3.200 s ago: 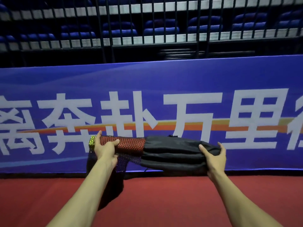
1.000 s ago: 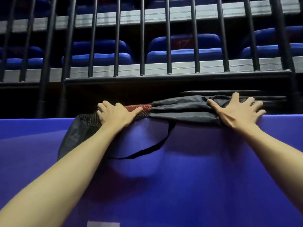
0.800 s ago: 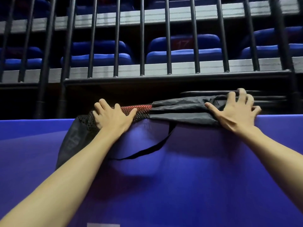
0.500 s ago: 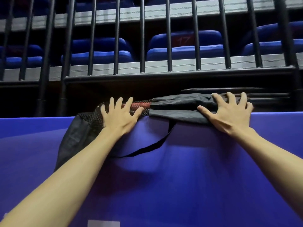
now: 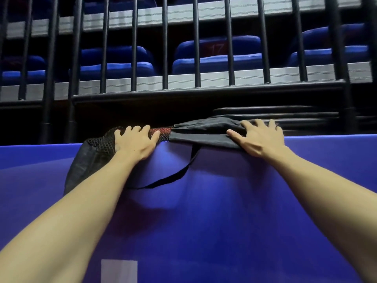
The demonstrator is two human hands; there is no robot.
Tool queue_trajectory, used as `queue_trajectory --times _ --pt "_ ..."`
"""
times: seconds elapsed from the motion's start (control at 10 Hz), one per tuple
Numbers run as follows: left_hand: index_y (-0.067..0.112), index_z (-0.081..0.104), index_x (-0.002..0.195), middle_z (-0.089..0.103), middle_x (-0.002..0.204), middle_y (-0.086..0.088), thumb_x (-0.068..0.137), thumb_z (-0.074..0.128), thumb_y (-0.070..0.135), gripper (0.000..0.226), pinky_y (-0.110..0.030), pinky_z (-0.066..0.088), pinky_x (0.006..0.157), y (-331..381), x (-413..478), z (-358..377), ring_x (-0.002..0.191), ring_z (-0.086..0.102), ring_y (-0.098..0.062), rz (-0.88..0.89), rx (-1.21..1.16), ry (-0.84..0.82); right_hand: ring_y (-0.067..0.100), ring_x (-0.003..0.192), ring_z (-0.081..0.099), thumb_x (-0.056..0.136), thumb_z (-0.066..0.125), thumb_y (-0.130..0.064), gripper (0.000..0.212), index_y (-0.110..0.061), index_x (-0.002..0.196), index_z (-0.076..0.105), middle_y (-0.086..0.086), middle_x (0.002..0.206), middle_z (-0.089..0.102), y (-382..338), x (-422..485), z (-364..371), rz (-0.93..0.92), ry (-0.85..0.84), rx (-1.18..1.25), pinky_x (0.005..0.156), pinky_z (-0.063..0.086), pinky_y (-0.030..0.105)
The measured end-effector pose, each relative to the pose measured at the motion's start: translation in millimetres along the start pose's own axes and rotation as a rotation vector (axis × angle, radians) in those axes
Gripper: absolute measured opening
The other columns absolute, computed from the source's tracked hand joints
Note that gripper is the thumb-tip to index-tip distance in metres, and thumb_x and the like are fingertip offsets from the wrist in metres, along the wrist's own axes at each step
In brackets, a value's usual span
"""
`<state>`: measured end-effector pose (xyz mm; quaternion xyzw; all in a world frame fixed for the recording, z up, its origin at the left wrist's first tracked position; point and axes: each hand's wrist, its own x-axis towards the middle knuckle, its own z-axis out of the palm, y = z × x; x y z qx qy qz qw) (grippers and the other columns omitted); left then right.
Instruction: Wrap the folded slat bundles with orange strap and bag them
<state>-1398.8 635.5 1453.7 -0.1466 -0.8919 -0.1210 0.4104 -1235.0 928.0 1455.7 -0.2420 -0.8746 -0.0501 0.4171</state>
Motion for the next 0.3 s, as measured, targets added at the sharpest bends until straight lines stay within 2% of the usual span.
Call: queue_trajectory --times 0.2,0.3 --pt "0.013 0.056 0.131 0.058 0.136 -0.013 0.101 0.028 0.059 0.061 -0.052 0.037 0.106 10 -44 -38 0.128 0.049 -0.033 0.066 -0.005 -0.061 0.036 0.134 0.035 0.082 0.020 -0.081 0.080 -0.033 0.143 0.040 0.011 0.146 0.041 8 -42 -28 -0.115 -0.039 0.049 0.110 0.030 0.052" --pt "0.008 0.054 0.126 0.057 0.135 -0.015 0.102 0.030 0.055 0.058 -0.049 0.041 0.101 5 -82 -53 0.126 0.050 -0.034 0.111 0.026 -0.056 0.033 0.133 0.037 0.081 0.019 -0.080 0.082 -0.030 0.143 0.039 0.012 0.144 0.044 8 -80 -40 -0.147 -0.068 0.035 0.109 0.033 0.049"
